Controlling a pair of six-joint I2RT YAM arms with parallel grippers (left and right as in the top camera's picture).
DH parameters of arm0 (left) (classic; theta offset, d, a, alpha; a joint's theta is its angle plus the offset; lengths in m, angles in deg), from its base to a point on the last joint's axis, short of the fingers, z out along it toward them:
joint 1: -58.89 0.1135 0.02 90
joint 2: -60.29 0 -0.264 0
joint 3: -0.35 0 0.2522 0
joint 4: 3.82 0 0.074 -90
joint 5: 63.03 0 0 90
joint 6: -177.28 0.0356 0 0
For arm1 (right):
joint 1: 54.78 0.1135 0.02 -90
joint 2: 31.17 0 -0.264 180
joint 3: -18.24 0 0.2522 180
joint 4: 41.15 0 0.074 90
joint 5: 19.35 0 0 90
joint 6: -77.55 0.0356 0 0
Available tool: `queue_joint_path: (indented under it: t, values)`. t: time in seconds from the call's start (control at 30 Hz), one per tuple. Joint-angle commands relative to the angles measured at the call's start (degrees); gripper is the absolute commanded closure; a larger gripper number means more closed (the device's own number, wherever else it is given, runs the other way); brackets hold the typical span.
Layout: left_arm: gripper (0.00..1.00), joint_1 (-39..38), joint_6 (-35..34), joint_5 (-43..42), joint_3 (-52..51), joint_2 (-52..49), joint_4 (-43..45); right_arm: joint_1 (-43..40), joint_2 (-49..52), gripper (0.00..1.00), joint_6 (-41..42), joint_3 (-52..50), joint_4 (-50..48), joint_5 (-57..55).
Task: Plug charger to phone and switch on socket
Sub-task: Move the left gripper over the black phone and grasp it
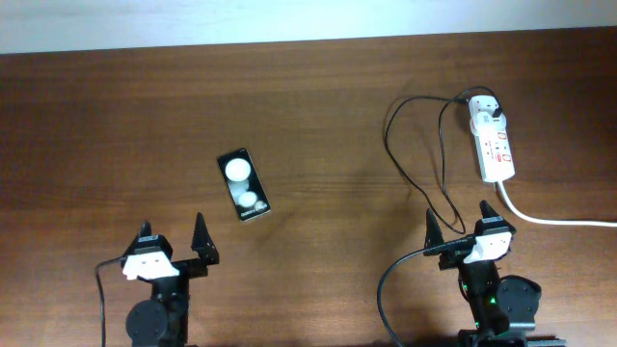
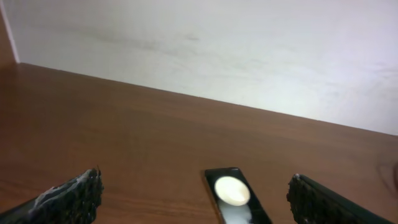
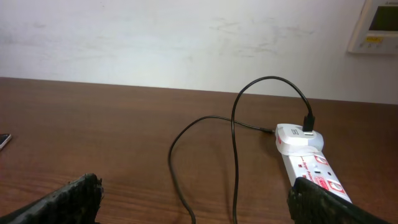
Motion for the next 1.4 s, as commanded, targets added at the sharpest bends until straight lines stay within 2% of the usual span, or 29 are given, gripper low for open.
queue_joint_path:
  t: [0.0, 0.17, 0.3, 0.43, 0.57, 0.73, 0.93, 1.0, 1.03, 1.1, 1.2, 1.37]
  values:
    - [0.02, 0.3, 0.7, -3.3, 6.8, -0.9, -4.6, 0.4, -0.6, 0.01, 0.3, -0.6, -0.1, -0.5]
    - [0.01, 0.3, 0.7, -4.3, 17.2, -10.7, -8.6, 0.4, -0.6, 0.01, 0.3, -0.6, -0.1, -0.5]
    - [0.01, 0.3, 0.7, -8.9, 27.5, -24.1, -12.6, 0.4, -0.6, 0.01, 0.3, -0.6, -0.1, -0.5]
    - [0.01, -0.5, 0.7, -10.6, 43.5, -41.6, -22.6, 0.4, -0.6, 0.01, 0.3, -0.6, -0.1, -0.5]
    - [0.01, -4.3, 0.7, -10.4, 63.7, -62.8, -36.9, 0.4, -0.6, 0.01, 0.3, -0.6, -0.1, -0.5]
    - [0.01, -9.4, 0.7, -11.0, 77.7, -78.3, -45.0, 0.4, -0.6, 0.01, 0.3, -0.6, -0.1, -0.5]
    - [0.01, -10.3, 0.7, -12.3, 78.0, -84.1, -44.8, 0.4, -0.6, 0.01, 0.3, -0.6, -0.1, -0.5]
    - [0.01, -10.3, -4.6, -10.3, 78.0, -85.4, -44.3, 0.4, -0.6, 0.01, 0.3, -0.6, -0.1, -0.5]
    - [0.01, -10.3, -9.9, -7.2, 78.0, -86.1, -45.0, 0.4, -0.6, 0.01, 0.3, -0.6, -0.1, -0.5]
    - [0.01, -11.0, -14.9, -2.5, 78.0, -87.9, -45.8, 0.4, -0.6, 0.01, 0.3, -0.6, -0.1, -0.5]
    - [0.01, -14.2, -17.9, 4.4, 78.0, -91.4, -46.3, 0.4, -0.6, 0.01, 0.3, -0.6, -0.1, -0.5]
    - [0.01, -15.7, -24.7, 9.1, 78.0, -97.1, -49.2, 0.4, -0.6, 0.01, 0.3, -0.6, -0.1, -0.5]
